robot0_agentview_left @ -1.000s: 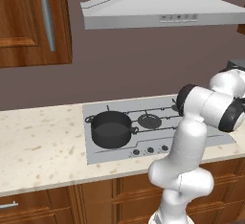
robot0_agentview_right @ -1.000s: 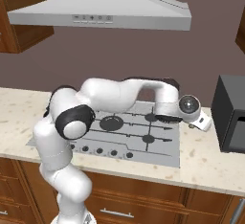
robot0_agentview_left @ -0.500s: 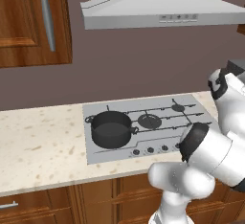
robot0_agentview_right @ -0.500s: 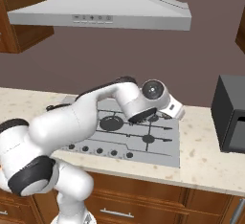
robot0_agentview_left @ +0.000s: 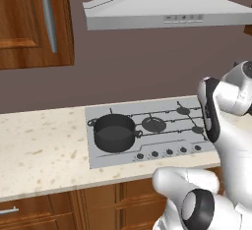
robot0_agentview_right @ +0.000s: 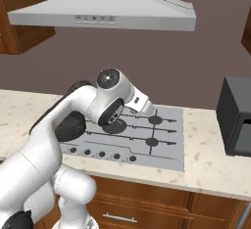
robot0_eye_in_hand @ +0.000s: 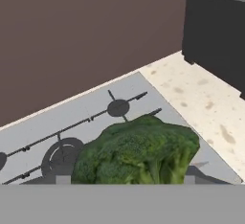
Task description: Turn on the burner for the pot on the stove. Wait thirty seconds for the pot to heat up. Then add the broccoli to the pot.
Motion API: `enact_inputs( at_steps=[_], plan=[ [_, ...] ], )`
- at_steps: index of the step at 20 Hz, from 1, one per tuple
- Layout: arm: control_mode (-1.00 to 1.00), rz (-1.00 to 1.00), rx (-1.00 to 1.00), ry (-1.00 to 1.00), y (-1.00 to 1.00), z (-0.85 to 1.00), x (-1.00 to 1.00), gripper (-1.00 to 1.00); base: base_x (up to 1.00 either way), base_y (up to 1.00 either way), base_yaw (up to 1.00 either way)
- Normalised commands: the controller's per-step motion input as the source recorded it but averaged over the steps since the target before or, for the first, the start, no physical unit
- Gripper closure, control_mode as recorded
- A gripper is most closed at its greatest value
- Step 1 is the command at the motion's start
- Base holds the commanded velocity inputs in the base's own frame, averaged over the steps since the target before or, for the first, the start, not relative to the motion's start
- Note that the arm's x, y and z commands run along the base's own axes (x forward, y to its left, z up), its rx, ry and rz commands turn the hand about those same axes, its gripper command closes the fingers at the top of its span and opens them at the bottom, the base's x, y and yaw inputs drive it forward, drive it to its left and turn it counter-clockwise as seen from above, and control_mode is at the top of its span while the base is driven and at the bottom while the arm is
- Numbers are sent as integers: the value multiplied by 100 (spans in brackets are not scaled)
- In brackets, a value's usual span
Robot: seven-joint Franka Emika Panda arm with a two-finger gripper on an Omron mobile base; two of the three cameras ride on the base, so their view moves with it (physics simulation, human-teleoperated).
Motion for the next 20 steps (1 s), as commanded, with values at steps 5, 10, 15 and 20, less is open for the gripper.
enact_inputs(
  at_steps=[5, 10, 15, 20],
  plan=[
    [-100, 8, 0, 0, 100, 25, -45, 100, 0, 0, 0],
    [-100, 11, 0, 0, 100, 3, -31, 100, 0, 0, 0],
    [-100, 8, 0, 0, 100, 0, -20, 100, 0, 0, 0],
    [-100, 6, 1, 0, 100, 8, -9, 100, 0, 0, 0]
  ],
)
